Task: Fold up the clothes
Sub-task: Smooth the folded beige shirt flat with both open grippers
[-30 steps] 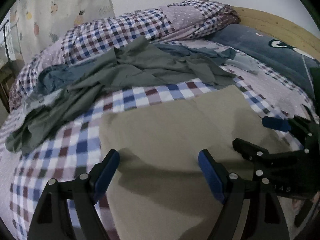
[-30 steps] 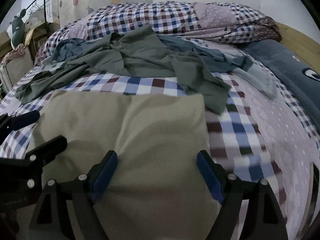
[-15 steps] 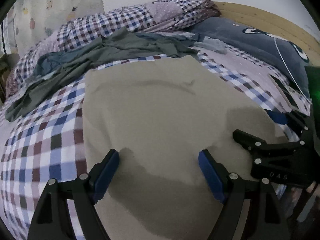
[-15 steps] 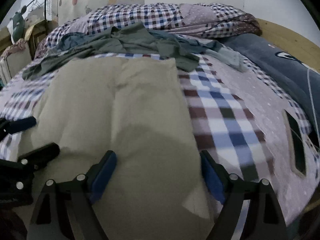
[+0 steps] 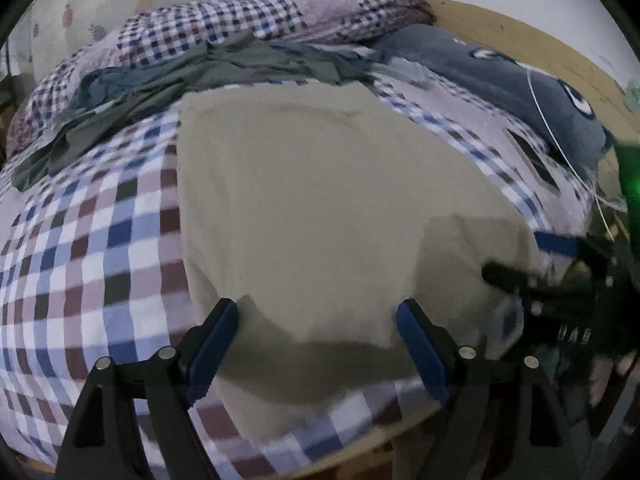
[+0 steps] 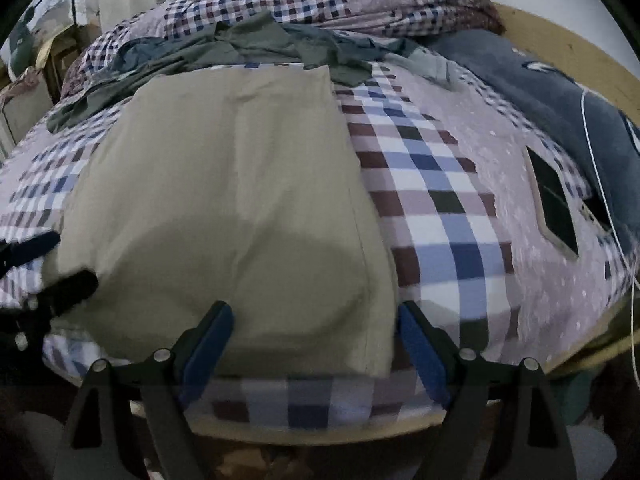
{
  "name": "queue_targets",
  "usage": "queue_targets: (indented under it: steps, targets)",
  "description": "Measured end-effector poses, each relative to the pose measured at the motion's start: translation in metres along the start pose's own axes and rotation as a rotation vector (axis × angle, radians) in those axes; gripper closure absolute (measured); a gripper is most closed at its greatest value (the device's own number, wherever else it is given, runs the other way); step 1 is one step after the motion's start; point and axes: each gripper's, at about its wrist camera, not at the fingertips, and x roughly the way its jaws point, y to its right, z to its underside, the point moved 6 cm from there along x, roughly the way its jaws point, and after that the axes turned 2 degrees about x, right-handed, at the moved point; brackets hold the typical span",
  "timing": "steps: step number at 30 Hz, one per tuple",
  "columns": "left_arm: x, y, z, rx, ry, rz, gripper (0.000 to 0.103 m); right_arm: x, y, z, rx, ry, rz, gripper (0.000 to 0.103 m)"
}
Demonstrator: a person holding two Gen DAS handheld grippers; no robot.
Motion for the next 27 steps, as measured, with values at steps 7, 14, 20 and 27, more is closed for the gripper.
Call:
queue_targets:
  steps: [7, 14, 20, 27]
  targets:
    - [0.001, 0.008, 0.039, -0.007, -0.169, 0.112, 0.018, -0.027, -0.003, -0.001, 0.046, 0.05, -0.03, 0.016]
    - [-0.021, -0.06, 0.029, -0.418, -0.132, 0.391, 0.018, -0.048, -0.002, -0.014, 0.104, 0.139, -0.069, 0.016]
    - [-0.007, -0.106, 0.035, -0.712, -0.101, 0.569, 0.018, -0.057, 0.001, -0.021, 0.14, 0.189, -0.12, 0.016]
    - [0.012, -0.098, 0.037, -0.76, -0.126, 0.661, 0.018, -0.065, -0.008, -0.023, 0.112, 0.228, -0.157, 0.016]
